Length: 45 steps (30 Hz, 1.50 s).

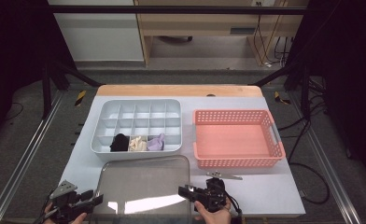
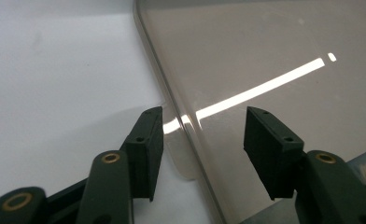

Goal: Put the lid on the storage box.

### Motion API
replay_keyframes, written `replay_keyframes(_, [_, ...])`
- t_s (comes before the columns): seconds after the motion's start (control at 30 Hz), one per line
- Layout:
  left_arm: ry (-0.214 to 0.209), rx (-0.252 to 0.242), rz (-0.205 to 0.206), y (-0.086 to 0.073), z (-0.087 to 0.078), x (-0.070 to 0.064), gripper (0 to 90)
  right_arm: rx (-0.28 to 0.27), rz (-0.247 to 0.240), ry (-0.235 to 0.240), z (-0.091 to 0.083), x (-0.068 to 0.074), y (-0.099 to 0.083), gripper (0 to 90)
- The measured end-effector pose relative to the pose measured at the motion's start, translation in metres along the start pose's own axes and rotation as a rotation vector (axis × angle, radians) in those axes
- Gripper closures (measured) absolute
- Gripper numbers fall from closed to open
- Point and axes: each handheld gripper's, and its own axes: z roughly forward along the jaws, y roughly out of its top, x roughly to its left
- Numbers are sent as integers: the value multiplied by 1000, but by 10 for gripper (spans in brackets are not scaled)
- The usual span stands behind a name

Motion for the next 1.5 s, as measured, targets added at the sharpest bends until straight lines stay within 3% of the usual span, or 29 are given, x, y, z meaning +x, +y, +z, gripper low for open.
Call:
replay_keyframes(0.33, [-44,-17,-55,-1,-2,8,379,48,-44,-22,-2,-1,1,642])
replay_keyframes(0.5, [-59,-17,-55,-1,-2,8,378,59,-57,-32,-4,0,1,643])
replay_keyframes(0.67, [-96,-25,-50,-1,-2,9,378,68,-100,-59,-5,1,1,651])
replay_keyframes(0.8, [-132,-50,-33,-1,-4,7,442,77,-111,-69,-5,1,0,659])
replay_keyframes(1.2, [-122,-84,-41,-2,-10,7,520,77,-140,-96,-5,3,0,653])
replay_keyframes(1.5, [-114,-114,-44,3,-17,5,549,69,-137,-85,-7,5,3,652])
